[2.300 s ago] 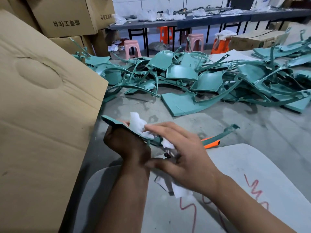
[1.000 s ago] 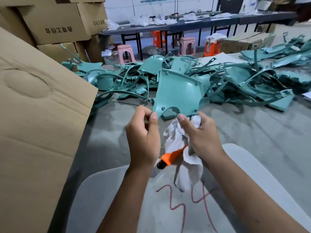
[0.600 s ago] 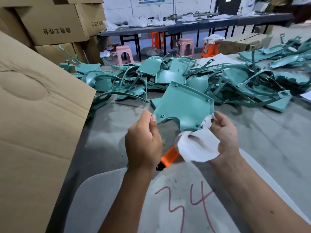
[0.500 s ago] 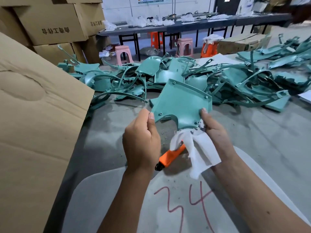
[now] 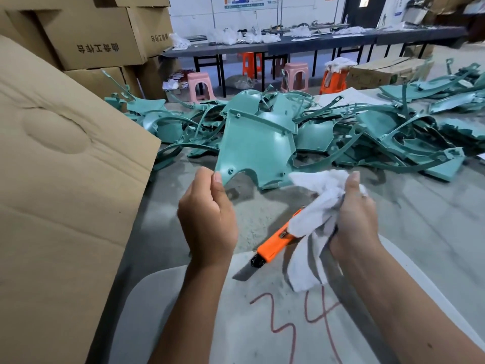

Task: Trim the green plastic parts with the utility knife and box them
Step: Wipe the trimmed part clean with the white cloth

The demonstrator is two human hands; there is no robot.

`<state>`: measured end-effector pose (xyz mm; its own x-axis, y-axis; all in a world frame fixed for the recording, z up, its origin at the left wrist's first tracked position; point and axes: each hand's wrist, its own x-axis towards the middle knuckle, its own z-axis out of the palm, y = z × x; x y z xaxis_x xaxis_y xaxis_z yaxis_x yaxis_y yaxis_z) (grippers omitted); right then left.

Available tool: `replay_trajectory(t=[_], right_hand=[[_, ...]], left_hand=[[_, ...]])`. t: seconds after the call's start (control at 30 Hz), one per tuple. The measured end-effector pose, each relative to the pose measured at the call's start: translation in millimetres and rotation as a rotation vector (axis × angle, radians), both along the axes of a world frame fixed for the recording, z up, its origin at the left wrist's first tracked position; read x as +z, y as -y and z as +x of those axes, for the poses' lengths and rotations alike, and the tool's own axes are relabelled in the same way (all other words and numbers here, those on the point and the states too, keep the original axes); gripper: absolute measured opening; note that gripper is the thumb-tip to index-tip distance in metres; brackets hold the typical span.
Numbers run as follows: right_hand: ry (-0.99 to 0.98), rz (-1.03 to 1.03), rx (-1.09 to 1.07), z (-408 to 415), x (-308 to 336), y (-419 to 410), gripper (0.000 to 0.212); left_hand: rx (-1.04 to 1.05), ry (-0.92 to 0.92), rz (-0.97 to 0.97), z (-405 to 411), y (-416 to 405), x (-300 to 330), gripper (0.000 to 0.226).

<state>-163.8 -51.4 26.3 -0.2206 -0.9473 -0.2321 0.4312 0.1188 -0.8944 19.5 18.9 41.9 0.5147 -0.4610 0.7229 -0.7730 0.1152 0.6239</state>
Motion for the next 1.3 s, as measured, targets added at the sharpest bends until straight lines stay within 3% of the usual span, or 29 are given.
replay_trajectory(t=[0.07,0.13,0.2,0.3,0.47,0.6,0.67,0.7,0.77,0.8,0.87,0.97,1.03,1.13,1.3], right_hand=[[0.285,0.03,0.354,12,4,-15,0.053],[0.568,0.001,0.675,23,10,-33,0.042],[0.612,-0.116,0.795,30,8,-40,0.026],[0.476,-0.247,0.749,38,8,-45,0.037],[0.419,-0.247,0.54,41,1,-40,0.043],[0.294,-0.316,0.418,36,-3,-33,0.049],[0.078,-0.372,0.393,30,-4,-28,0.03],[-0.132,-0.414,0.357,26,-1,-26,0.026],[-0.478,-0.485,0.298,16,-2,-18,0.046],[-0.502,-0.5,0.323,13,-2,-15,0.047],[-0.362,-0.49,0.396,11,1,-17,0.032],[0.118,-0.41,0.66,16,-2,-24,0.01],[0.342,-0.326,0.776,21,-2,-28,0.021],[0.43,-0.283,0.676,24,-2,-29,0.026],[0.324,-0.204,0.451,14,6,-18,0.006]], left_hand=[[-0.085,-0.102,-0.03,-8,4,-3,0.034],[-0.172,-0.197,-0.025,-18,8,-4,0.035],[-0.214,-0.199,0.005,-23,9,-3,0.035],[-0.27,-0.18,0.059,-22,11,-2,0.035],[-0.396,-0.154,0.154,-27,11,2,0.036],[-0.405,-0.075,0.122,-32,9,5,0.037],[-0.4,-0.05,0.091,-30,7,6,0.037],[-0.396,-0.036,0.078,-28,5,7,0.037],[-0.364,0.011,0.035,-18,3,10,0.037],[-0.346,0.025,0.008,-13,2,11,0.037],[-0.322,-0.02,-0.041,-3,4,11,0.037],[-0.246,-0.097,-0.026,-2,6,5,0.039],[-0.203,-0.114,-0.004,-5,7,1,0.039],[-0.21,-0.086,-0.003,-8,9,-1,0.038],[-0.159,0.031,-0.012,0,6,2,0.036]])
